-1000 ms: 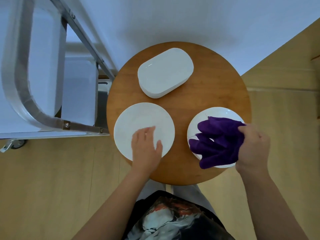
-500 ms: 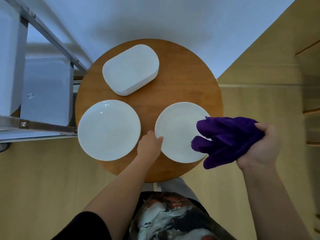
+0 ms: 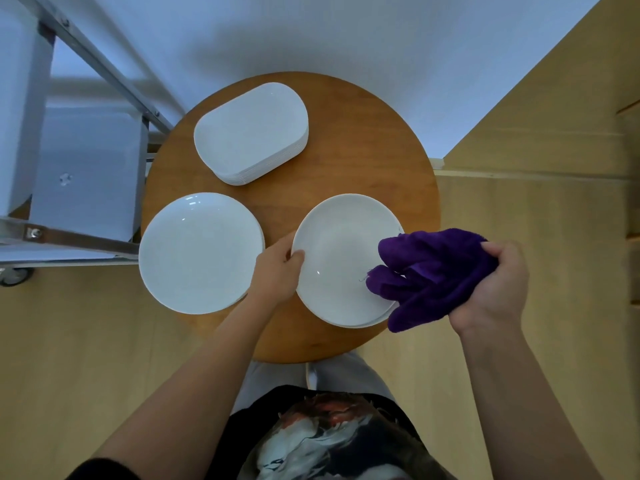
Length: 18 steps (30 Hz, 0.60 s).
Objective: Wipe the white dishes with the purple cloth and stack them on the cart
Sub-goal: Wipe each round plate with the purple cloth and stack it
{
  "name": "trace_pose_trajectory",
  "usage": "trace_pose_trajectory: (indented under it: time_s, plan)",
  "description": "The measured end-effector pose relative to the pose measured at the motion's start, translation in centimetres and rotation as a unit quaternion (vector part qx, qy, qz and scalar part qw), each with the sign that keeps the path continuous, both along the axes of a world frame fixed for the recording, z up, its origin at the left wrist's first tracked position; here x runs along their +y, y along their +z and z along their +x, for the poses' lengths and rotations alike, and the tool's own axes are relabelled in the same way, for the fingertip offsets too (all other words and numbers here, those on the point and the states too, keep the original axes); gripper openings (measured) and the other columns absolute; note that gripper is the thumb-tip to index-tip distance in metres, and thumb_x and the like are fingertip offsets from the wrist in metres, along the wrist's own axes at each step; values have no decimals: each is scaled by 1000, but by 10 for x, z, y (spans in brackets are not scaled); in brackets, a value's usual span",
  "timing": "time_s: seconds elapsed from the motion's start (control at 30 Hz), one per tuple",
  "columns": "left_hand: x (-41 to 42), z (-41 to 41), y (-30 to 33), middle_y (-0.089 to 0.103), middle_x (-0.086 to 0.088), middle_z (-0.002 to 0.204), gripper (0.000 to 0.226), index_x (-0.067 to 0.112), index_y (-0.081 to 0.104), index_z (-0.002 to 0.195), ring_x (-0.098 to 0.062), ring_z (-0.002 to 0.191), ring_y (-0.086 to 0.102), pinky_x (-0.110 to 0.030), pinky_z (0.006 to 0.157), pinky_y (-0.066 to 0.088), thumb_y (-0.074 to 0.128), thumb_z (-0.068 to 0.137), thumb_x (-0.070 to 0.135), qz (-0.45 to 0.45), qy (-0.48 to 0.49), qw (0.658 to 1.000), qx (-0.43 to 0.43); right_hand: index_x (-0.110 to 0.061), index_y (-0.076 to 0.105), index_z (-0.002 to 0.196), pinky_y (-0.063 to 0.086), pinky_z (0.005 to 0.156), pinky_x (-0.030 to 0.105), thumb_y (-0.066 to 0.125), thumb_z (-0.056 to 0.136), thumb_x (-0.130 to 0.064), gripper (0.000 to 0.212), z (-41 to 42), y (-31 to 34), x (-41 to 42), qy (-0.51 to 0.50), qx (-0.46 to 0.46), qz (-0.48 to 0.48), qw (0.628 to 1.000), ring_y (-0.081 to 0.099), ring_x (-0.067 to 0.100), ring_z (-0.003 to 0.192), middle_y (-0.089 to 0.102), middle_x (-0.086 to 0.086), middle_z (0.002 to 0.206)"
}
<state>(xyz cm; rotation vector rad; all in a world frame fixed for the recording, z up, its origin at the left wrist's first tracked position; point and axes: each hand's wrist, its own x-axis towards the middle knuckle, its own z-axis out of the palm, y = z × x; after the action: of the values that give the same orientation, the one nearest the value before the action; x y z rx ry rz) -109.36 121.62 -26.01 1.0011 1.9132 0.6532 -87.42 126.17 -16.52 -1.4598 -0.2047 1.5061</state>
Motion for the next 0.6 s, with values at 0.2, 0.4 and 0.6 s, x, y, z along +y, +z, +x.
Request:
trace_pose_trajectory:
  time_s: [0.2, 0.4, 0.6]
  plan:
    - [2, 19, 3, 57, 9, 106, 6, 40, 47, 103, -14, 95, 58, -20, 58, 52, 44, 98, 38, -46, 166, 952, -254, -14, 69, 92, 53, 55, 27, 45, 86, -27, 28, -12, -8, -5, 22, 0, 20, 1000, 70, 16, 74, 71, 1, 84]
    - [5, 20, 8, 65, -4, 118, 48, 33, 54, 122, -27, 109, 62, -53, 90, 52, 26, 93, 61, -75, 182, 914, -355, -26, 58, 96, 52, 55, 21, 51, 91, -20, 11, -26, -12, -11, 101, -121, 33, 987, 68, 7, 74, 66, -6, 91]
    - [1, 6, 19, 69, -5, 114, 55, 34, 59, 118, -25, 102, 67, -44, 79, 57, 24, 90, 66, -90, 218, 850, -472, -51, 54, 108, 45, 87, 13, 53, 86, -42, 24, -53, -8, -35, 366, -245, 162, 883, 52, -5, 106, 56, -24, 113]
